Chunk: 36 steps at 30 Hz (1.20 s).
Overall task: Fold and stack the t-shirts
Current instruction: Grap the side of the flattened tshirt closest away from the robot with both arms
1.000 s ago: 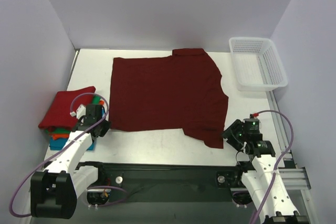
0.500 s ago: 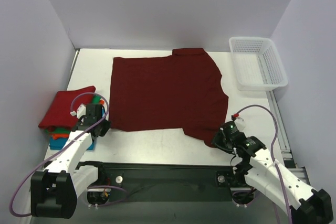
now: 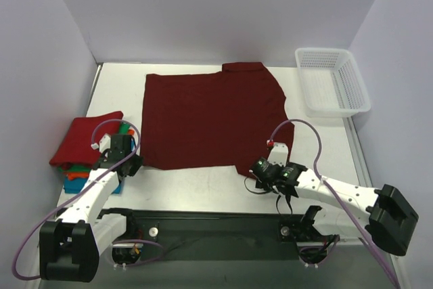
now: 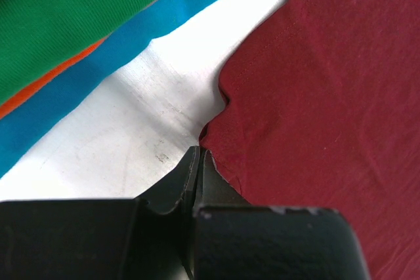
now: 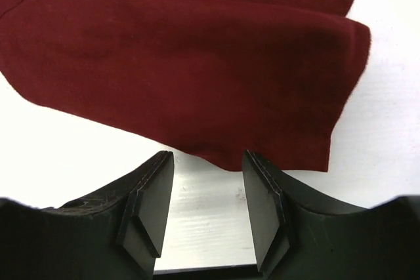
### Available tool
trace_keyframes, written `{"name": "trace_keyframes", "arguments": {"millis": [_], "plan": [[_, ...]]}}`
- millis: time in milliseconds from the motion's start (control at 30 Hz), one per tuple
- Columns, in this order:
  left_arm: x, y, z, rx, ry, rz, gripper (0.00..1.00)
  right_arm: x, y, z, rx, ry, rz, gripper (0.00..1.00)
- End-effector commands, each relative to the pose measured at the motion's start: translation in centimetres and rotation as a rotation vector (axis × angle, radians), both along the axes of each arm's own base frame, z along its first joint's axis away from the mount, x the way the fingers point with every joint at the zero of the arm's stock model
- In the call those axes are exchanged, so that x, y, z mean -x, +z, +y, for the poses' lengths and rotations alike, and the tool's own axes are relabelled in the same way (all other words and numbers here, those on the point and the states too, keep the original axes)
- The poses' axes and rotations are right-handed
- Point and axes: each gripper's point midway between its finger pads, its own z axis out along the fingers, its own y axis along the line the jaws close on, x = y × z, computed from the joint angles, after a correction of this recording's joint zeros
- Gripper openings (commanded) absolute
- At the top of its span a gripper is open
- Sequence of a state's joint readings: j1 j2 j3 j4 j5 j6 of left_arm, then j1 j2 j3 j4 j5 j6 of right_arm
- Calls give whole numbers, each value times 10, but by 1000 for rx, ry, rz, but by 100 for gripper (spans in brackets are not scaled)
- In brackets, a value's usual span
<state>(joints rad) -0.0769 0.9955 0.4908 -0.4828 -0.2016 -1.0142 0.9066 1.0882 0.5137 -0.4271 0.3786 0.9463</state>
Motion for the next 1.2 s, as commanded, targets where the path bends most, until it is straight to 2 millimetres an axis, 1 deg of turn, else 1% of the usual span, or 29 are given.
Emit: {"name": "trace_keyframes", "arguments": {"millis": [0,67,133,167,200,267,300,367,400,467,500,567,600,700,767,900,967,1067,1100,1167], "plan": [[-13,16,-2,2,-16,-58,0,-10,5,-5,79,-30,-44,46],[-12,15,-3,2,-18,-55,0,-9,3,-5,86,-30,-34,45],[-13,15,-3,5,-20,-56,0,-8,1,-5,96,-24,-22,39],[-13,16,-3,4,-21,-58,0,-8,0,-5,102,-22,-16,35],[-13,16,-3,5,-22,-59,0,-8,0,-5,107,-20,-11,26],[-14,16,-4,6,-24,-60,0,-8,1,-5,121,-9,-1,18],[-14,17,-4,7,-25,-60,0,-8,2,-4,123,-4,-1,12],[-13,17,-4,5,-31,-59,0,-8,6,-4,137,14,12,6],[-13,18,-4,4,-32,-62,0,-10,13,-2,133,19,5,2],[-13,19,-4,3,-35,-65,0,-10,23,-5,141,30,-5,0],[-14,20,-4,3,-33,-68,0,-12,29,-2,131,34,-16,1],[-14,20,-5,9,-37,-71,0,-12,37,-1,112,52,-22,8],[-15,20,-6,10,-39,-74,0,-10,38,1,103,65,-15,21],[-16,19,-7,14,-42,-70,0,-7,37,2,106,89,-5,40],[-16,19,-7,16,-44,-69,0,-5,29,-1,130,101,12,42],[-17,20,-8,16,-48,-73,0,1,17,-1,129,121,38,48],[-17,20,-8,17,-49,-73,0,3,11,-1,123,117,45,49],[-17,20,-8,18,-52,-74,0,3,2,-2,132,110,55,48],[-17,21,-8,17,-52,-74,0,4,-1,-4,141,108,61,45],[-17,21,-8,16,-53,-73,0,3,-8,-6,158,101,71,43]]}}
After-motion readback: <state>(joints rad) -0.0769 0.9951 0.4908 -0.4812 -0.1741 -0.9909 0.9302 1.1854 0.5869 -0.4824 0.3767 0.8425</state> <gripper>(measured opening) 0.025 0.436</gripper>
